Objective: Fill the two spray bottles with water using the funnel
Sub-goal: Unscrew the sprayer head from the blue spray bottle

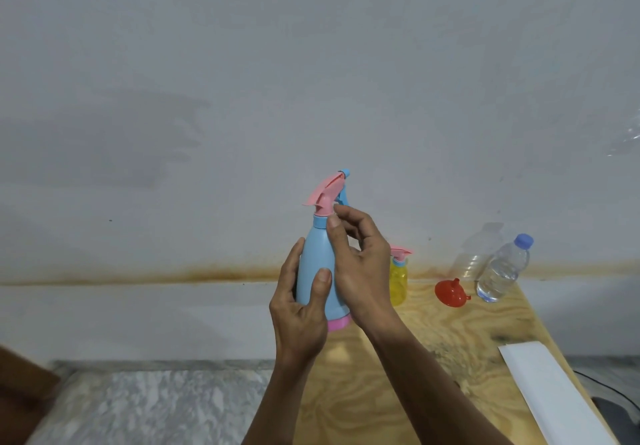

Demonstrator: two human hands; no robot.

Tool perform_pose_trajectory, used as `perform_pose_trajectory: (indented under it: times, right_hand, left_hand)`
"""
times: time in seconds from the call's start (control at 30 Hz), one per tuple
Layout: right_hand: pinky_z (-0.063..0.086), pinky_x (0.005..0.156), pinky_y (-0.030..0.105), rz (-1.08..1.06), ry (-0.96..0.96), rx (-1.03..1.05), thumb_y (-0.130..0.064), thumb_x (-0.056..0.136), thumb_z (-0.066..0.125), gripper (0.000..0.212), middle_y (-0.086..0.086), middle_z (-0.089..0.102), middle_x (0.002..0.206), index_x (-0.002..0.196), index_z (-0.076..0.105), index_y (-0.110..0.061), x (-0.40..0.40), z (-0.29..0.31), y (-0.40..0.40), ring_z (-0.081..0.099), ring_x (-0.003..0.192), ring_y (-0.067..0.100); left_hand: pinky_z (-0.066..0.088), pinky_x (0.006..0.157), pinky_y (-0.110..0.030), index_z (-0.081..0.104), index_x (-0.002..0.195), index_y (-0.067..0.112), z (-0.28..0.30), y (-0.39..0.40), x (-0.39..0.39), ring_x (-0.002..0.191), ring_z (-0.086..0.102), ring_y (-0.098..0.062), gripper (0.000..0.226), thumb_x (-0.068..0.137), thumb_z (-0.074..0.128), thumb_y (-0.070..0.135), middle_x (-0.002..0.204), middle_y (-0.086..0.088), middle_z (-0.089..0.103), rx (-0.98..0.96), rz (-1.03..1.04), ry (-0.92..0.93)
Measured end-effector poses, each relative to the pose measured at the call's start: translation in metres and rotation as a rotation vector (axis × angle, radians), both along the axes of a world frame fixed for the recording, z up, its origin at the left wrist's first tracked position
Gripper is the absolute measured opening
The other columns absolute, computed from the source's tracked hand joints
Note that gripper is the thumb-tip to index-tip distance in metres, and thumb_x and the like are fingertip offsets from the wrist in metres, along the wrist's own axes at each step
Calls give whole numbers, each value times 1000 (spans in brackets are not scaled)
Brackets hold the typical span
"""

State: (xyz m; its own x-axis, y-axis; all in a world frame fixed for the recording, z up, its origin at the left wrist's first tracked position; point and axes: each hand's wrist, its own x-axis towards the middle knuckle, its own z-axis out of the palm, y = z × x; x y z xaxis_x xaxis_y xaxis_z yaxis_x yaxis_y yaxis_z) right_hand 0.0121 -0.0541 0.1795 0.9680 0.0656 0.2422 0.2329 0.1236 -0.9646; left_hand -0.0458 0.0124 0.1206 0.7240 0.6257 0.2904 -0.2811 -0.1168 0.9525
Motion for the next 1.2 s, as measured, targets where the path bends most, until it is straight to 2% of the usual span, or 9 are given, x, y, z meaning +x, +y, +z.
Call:
perform_pose_trajectory:
  times: [0.07,0.2,0.37,0.5,0.63,0.73,0.9,1.07,1.2]
  right_hand:
    - [55,77,20,6,5,-3,-35,91,70,19,-18,71,100,108,69,-28,1,1,0,64,98,0]
    - [56,75,20,-3,44,-30,-38,75,85,32,-13,72,95,102,71,-26,9,4,0,66,90,3]
    - [56,78,26,21,-19,-192,-36,91,70,19,-15,70,93,107,69,-26,13,3,-5,65,92,2]
    - [56,77,19,34,-8,-232,-42,81,79,31,-16,70,97,106,69,-27,12,-1,-6,65,91,0]
    - [58,84,32,37,17,-265,-41,85,76,26,-13,72,95,105,72,-24,15,-3,-9,66,92,3]
    - [57,89,35,25,43,-279,-39,90,70,22,-15,73,92,103,73,-23,17,-5,-12,66,91,1]
    - [55,83,29,-37,87,-105,-29,90,74,16,-7,73,84,99,76,-16,26,-5,-25,62,78,2]
    - [53,73,29,-125,144,188,-18,91,73,10,5,71,86,98,70,-12,37,0,-52,63,79,12]
    - [54,72,27,-239,177,344,-18,95,67,7,2,70,84,98,67,-12,55,-7,-86,66,80,13]
  left_hand:
    - [58,93,-46,52,135,41,1,1,0,125,61,-12,52,86,68,45,138,12,59,4,-1,-3]
    - [59,91,-45,53,133,44,-2,3,0,122,63,-12,52,82,67,48,135,16,61,-6,7,11]
    - [60,90,-46,53,134,45,-10,4,-2,121,63,-13,53,82,66,49,137,14,60,19,21,45]
    - [61,87,-41,52,133,43,-16,2,-1,118,64,-12,60,77,71,48,134,12,61,8,20,59]
    - [61,83,-33,53,131,40,-22,3,0,114,66,-14,74,64,83,44,129,10,62,-10,-18,65]
    - [62,81,-37,52,133,36,-30,4,1,114,66,-19,75,65,83,43,130,5,62,16,-37,75]
    - [60,86,-47,49,142,27,-48,-2,2,118,64,-18,78,73,78,52,136,3,60,166,0,126]
    - [57,93,-50,55,136,35,-73,-15,-4,122,60,-12,70,72,80,48,134,15,61,89,11,185]
    - [57,93,-52,52,138,43,-97,-17,-10,124,59,-11,75,69,82,49,138,18,57,59,33,285]
